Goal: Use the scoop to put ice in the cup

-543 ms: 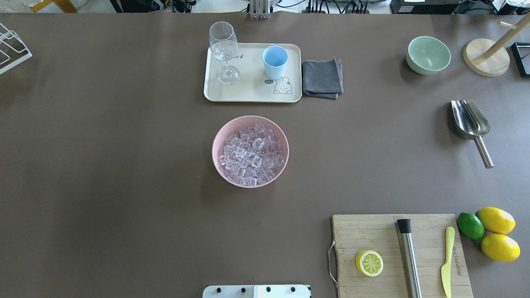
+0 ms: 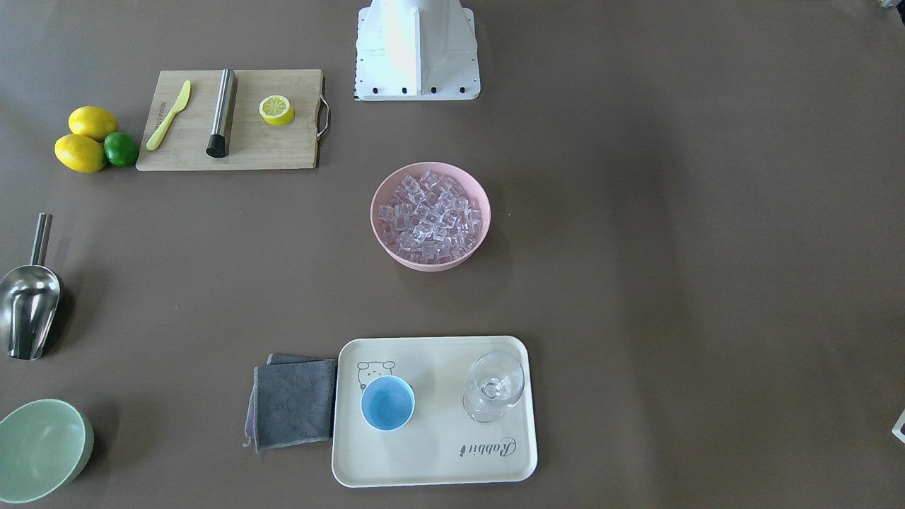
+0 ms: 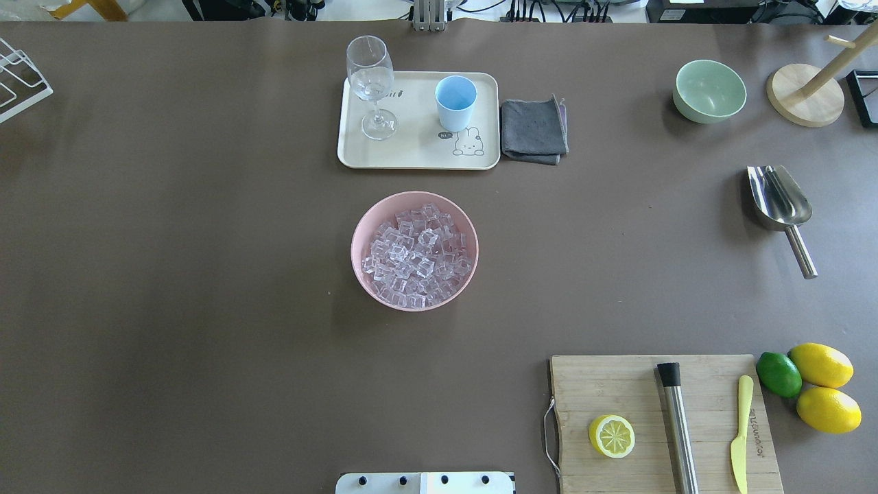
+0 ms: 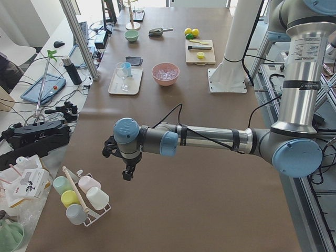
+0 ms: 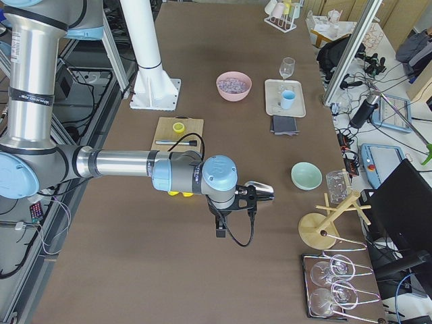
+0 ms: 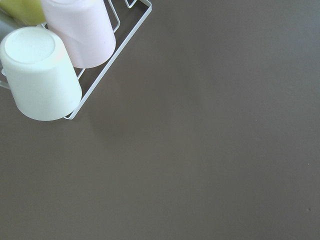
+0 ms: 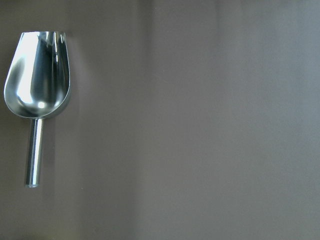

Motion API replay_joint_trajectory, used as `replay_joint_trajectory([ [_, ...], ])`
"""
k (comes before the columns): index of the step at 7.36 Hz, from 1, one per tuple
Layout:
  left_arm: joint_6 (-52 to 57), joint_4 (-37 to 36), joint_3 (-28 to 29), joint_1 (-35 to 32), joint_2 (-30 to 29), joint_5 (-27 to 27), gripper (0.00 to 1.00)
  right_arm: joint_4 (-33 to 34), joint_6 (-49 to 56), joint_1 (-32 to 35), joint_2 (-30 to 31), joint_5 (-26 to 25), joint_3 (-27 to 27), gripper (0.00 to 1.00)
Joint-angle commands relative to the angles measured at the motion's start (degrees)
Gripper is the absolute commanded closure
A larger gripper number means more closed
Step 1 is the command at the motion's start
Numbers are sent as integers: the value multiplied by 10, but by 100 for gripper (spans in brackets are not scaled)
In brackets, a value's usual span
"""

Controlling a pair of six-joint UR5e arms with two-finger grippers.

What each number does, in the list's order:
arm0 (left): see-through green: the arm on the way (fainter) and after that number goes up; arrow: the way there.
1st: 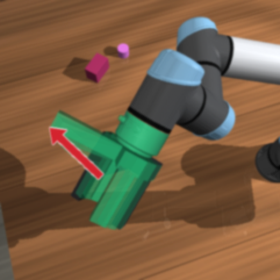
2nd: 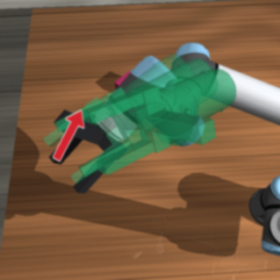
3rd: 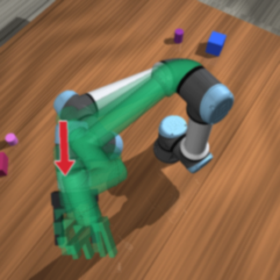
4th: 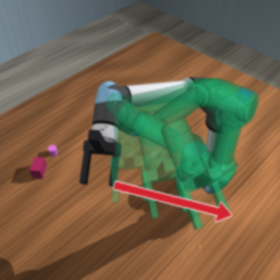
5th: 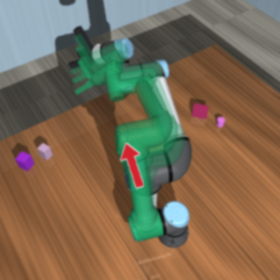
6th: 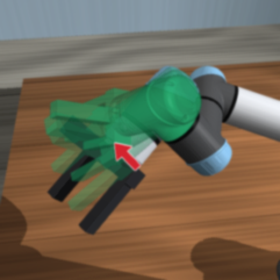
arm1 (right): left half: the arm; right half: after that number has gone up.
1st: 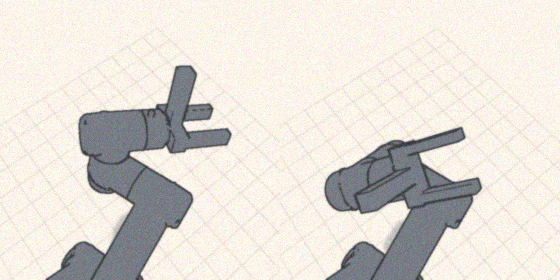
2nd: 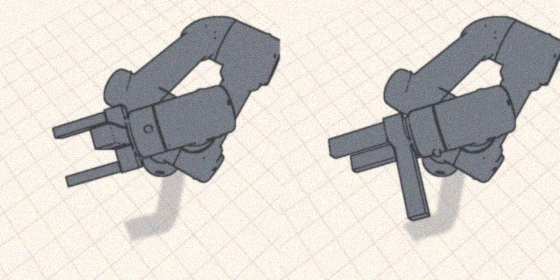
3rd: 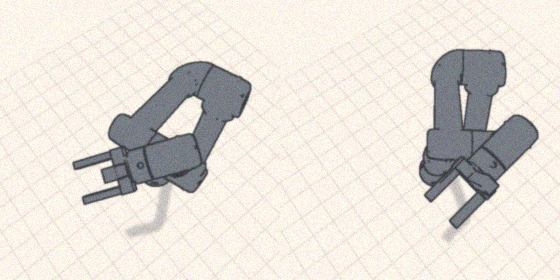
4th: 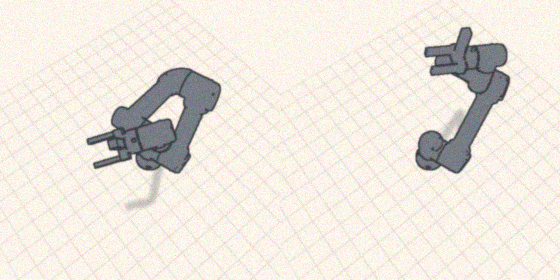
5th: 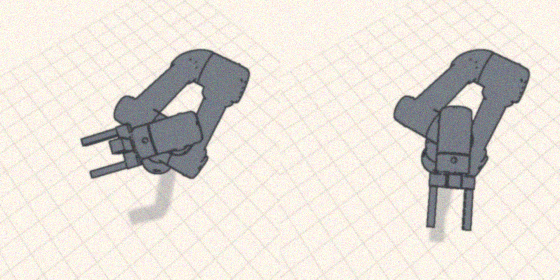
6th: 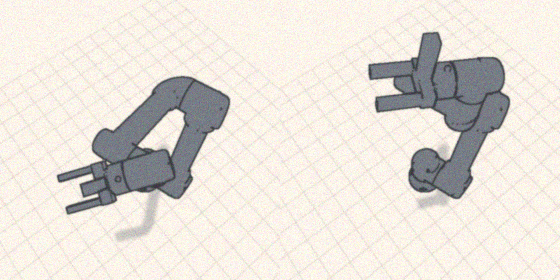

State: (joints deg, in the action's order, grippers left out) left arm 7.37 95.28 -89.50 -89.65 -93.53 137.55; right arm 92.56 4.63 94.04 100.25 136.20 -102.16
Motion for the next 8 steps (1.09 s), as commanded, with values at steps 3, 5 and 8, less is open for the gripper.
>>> replay_joint_trajectory([
  [3,3,2,-18,10,-9,2,0,0,-4,0,2,-1,3,0],
  [5,3,4,-64,87,-9,2,1,0,-8,-6,4,-3,5,0],
  [8,4,7,-85,127,-10,0,1,-87,-196,-84,-1,-6,-7,0],
])
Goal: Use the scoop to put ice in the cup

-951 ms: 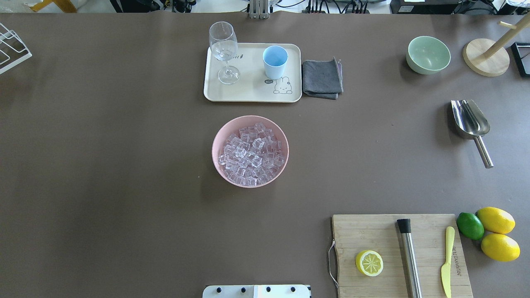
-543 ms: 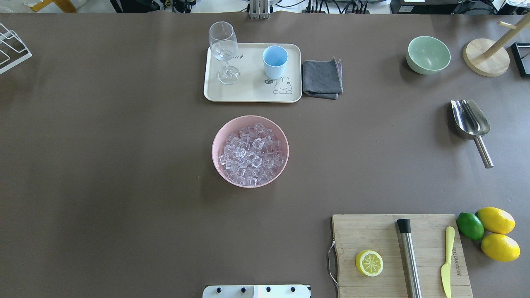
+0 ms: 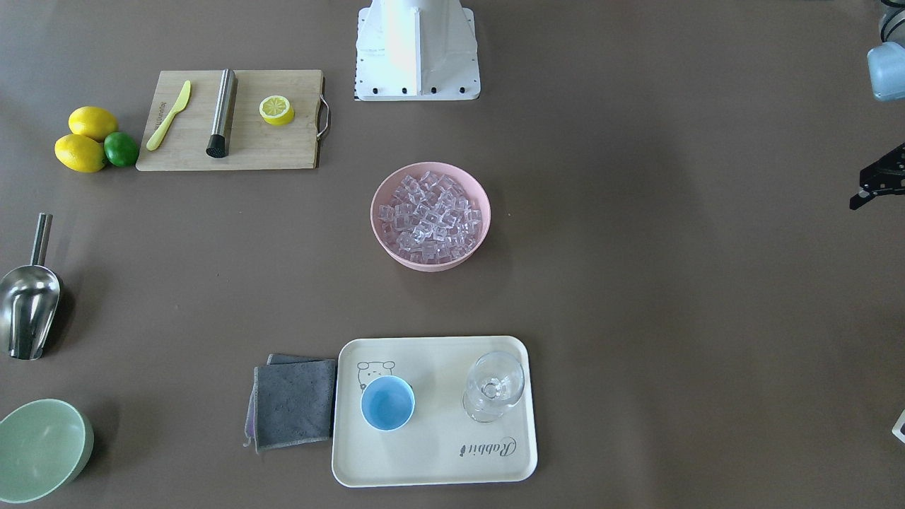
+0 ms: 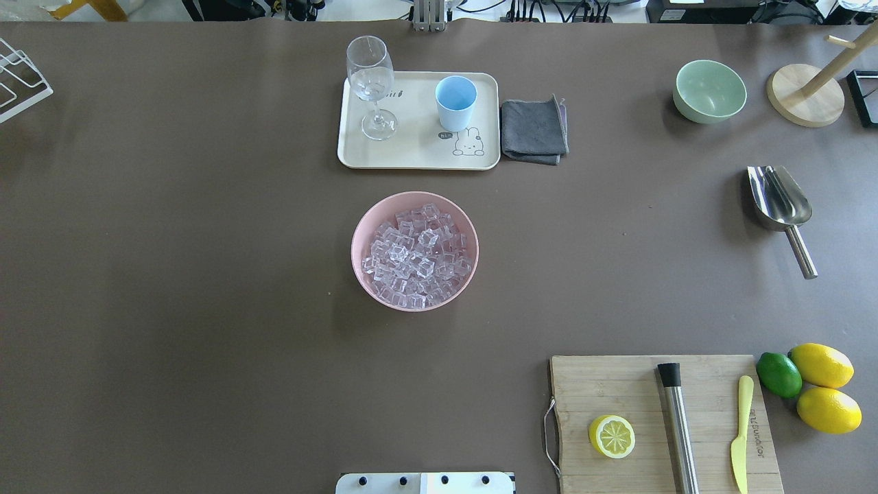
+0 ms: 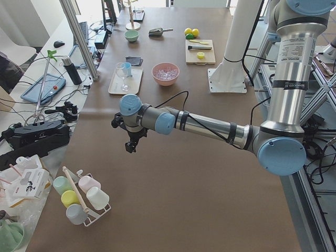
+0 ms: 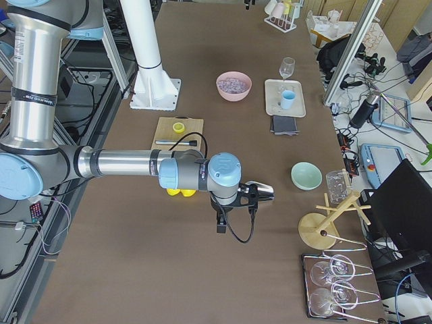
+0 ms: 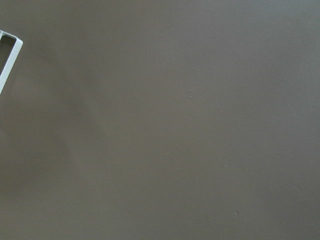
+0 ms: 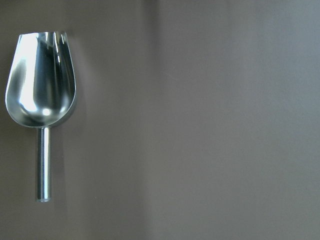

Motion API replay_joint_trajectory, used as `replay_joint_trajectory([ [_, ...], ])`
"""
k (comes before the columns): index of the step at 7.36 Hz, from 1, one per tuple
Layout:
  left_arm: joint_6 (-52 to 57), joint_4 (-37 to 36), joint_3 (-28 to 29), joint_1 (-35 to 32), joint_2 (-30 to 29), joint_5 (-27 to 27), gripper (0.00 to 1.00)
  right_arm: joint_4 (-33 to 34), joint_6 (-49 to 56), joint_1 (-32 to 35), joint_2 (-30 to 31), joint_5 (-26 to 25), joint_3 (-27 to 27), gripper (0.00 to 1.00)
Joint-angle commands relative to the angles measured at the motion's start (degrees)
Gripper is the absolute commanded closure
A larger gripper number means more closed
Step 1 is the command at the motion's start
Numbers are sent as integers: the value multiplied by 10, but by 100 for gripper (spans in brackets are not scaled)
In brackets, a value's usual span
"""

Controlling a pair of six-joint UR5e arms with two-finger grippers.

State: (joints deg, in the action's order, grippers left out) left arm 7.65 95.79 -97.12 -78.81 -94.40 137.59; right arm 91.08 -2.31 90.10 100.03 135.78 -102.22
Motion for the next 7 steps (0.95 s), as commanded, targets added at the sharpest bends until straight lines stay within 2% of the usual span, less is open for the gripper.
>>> replay_joint_trajectory([
  [1,1,2,-12,25,-1,0,1,-144,-226,-84,5,-4,-4,0],
  [2,1,2,-24,54,-2,-1,1,-214,-304,-123,10,-17,-5,0],
  [3,1,2,-36,80,-2,-20,1,-292,-373,-168,27,-61,-4,0],
  [4,1,2,-40,108,-16,-41,1,-339,-426,-188,30,-72,-3,0],
  [5,1,3,-42,150,-30,-43,1,-342,-435,-200,29,-79,-5,0],
  [6,9,32,-40,185,-39,-56,1,-360,-440,-229,29,-122,-9,0],
  [7,43,90,-41,191,-40,-53,1,-402,-506,-260,35,-151,-8,0],
])
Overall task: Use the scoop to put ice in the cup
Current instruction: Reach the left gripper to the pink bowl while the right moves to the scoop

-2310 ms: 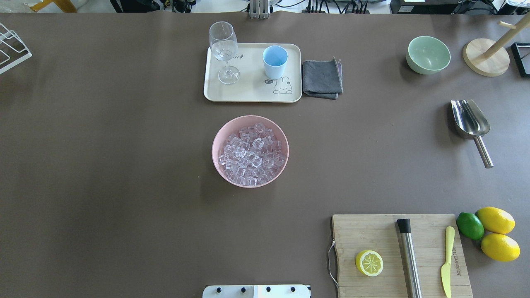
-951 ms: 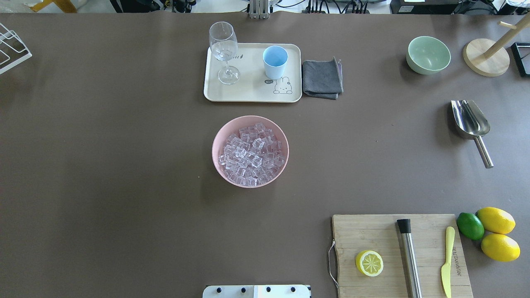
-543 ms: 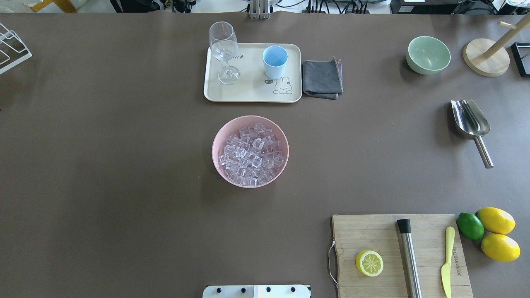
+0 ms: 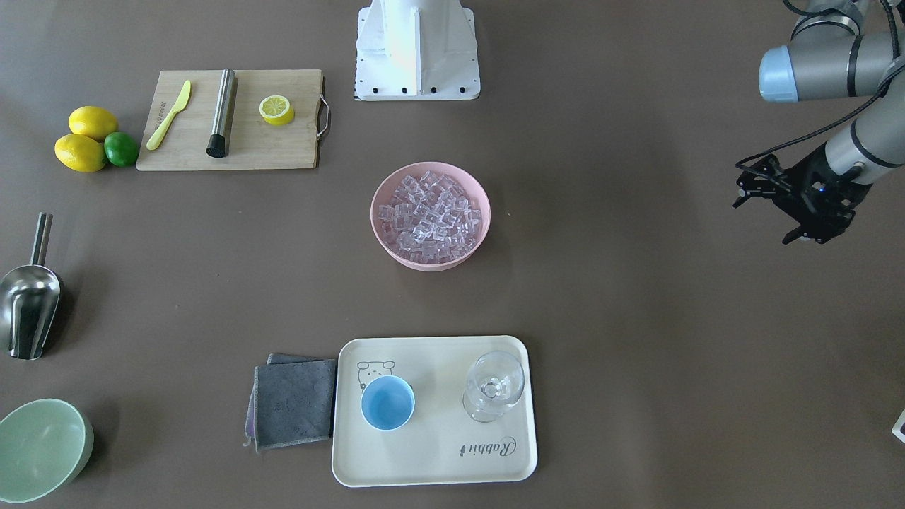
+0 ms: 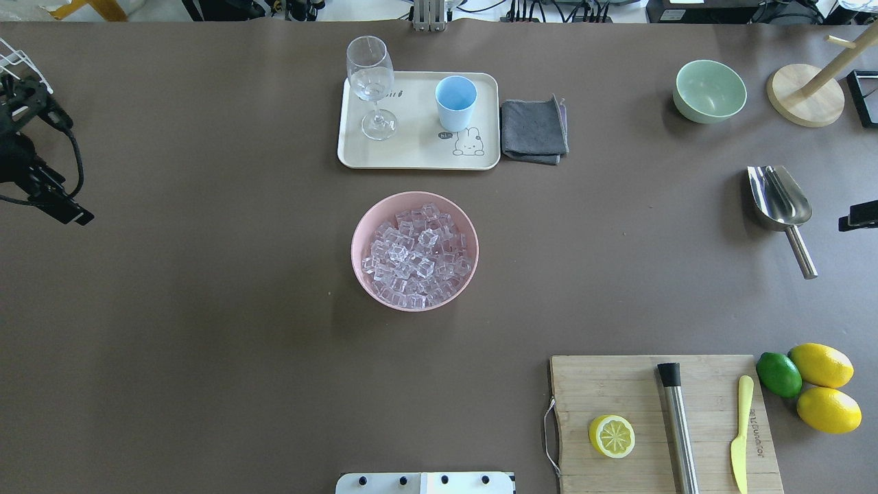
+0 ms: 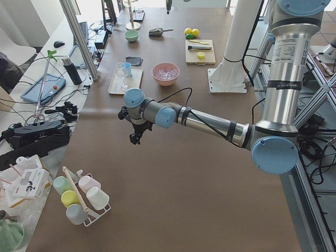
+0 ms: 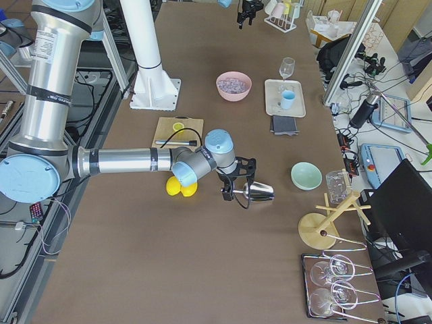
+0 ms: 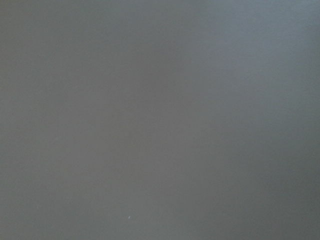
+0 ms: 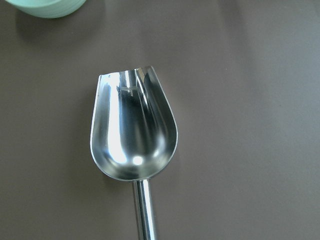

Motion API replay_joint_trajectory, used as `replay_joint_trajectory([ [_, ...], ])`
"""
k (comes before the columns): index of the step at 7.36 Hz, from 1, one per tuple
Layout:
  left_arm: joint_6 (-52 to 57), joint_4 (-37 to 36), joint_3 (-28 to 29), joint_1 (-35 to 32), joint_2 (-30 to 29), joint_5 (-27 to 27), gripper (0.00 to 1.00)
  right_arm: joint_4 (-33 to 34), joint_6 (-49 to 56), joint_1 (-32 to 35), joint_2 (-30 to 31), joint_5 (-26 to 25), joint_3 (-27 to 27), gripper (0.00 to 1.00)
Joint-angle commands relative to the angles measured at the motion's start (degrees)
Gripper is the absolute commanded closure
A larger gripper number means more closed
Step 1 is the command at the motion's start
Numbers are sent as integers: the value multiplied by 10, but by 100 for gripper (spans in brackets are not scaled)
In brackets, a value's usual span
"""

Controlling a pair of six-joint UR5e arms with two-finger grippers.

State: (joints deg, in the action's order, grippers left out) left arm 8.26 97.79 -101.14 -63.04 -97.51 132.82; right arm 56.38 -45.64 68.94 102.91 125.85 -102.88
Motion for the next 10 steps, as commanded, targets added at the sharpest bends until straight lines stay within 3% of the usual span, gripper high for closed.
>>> replay_joint_trajectory([
  [1,48,107,2,72,-24,-11,1,-88,-91,-76,18,-82,-1,0],
  [2,54,115,11,104,-42,-13,1,-89,-84,-92,18,-89,2,0],
  [4,53,208,16,161,-53,-58,1,-101,-72,-128,17,-132,12,0],
  [8,54,335,23,266,-85,-131,1,-149,-69,-146,14,-135,60,1],
  [10,62,338,24,317,-115,-181,1,-166,-70,-153,9,-135,74,15],
])
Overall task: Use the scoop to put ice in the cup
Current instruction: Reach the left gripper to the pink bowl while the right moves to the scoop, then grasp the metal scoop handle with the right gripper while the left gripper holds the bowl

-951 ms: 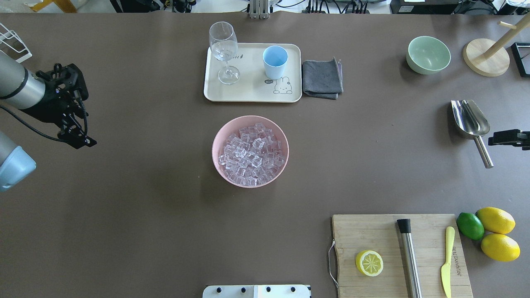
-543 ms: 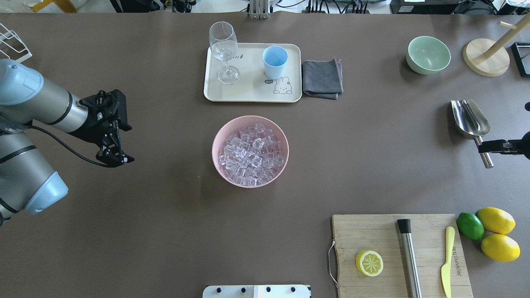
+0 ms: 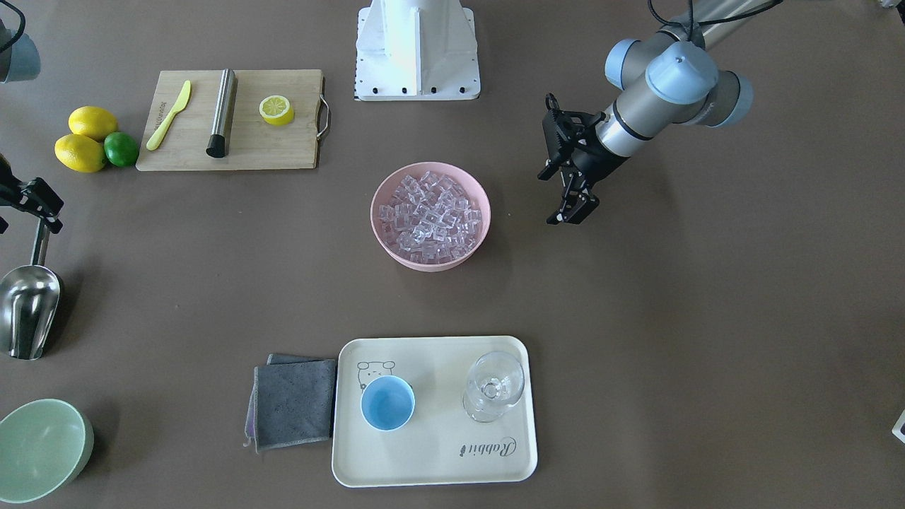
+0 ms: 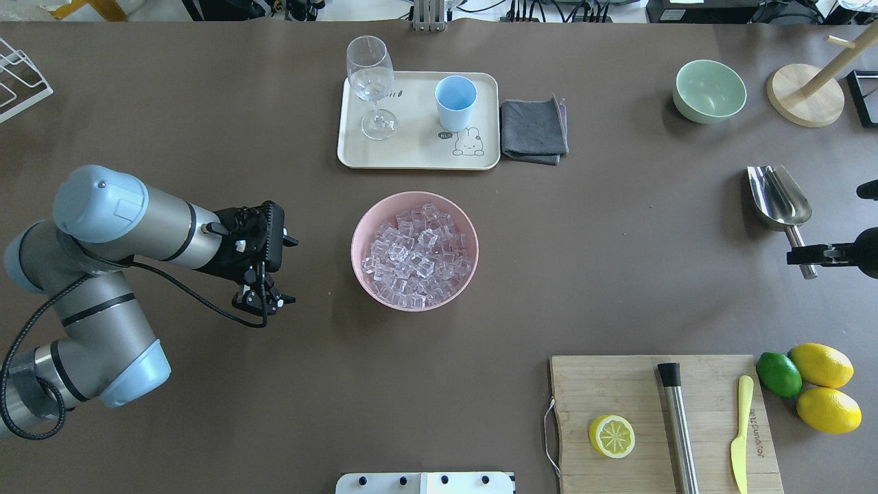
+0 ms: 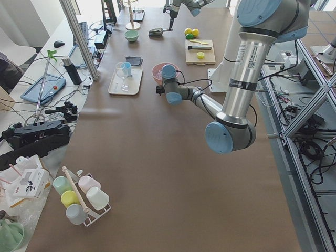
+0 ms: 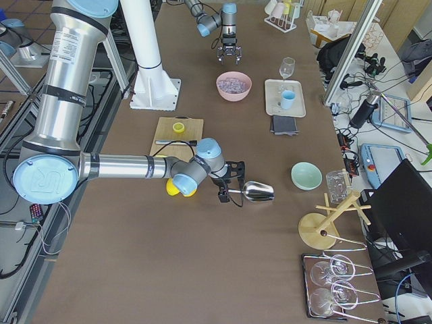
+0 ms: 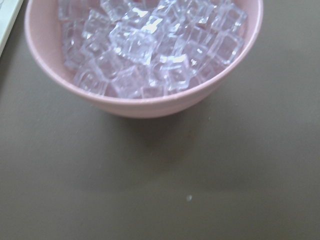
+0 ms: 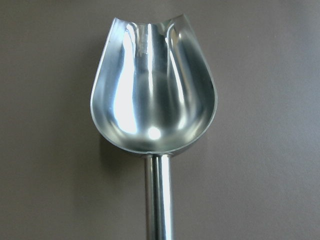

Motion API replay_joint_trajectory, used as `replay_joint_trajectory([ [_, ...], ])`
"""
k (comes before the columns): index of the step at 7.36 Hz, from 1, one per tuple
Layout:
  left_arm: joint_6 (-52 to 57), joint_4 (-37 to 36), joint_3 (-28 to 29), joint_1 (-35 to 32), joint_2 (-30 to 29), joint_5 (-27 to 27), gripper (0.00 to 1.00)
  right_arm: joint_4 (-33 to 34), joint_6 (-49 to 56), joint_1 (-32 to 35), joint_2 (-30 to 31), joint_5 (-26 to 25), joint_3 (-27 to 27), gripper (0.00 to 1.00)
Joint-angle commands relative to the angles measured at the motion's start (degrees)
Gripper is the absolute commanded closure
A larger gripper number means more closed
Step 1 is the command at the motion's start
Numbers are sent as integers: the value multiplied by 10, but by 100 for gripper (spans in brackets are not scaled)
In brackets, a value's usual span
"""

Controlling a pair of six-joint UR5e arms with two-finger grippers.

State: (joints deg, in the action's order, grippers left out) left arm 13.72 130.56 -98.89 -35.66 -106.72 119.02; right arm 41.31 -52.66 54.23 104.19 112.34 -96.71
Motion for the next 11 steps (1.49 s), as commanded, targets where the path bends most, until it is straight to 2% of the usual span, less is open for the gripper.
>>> replay_joint_trajectory([
  [1,23,11,6,63,-40,-80,1,-14,-4,-8,-9,0,13,21],
  [2,21,9,7,79,-47,-98,1,-13,-6,-12,-11,-1,13,24],
  [5,20,33,29,82,-50,-111,1,-12,-5,-21,-10,-3,13,45],
  [7,17,44,39,81,-51,-112,1,-12,-5,-21,-8,-3,13,75],
  [8,16,44,40,78,-50,-112,1,-13,-1,-21,-7,-4,13,100],
  [10,-12,41,42,67,-49,-109,1,-13,4,-21,0,0,2,100],
  [11,-72,40,44,67,-49,-107,1,-10,37,-19,13,17,-23,100],
])
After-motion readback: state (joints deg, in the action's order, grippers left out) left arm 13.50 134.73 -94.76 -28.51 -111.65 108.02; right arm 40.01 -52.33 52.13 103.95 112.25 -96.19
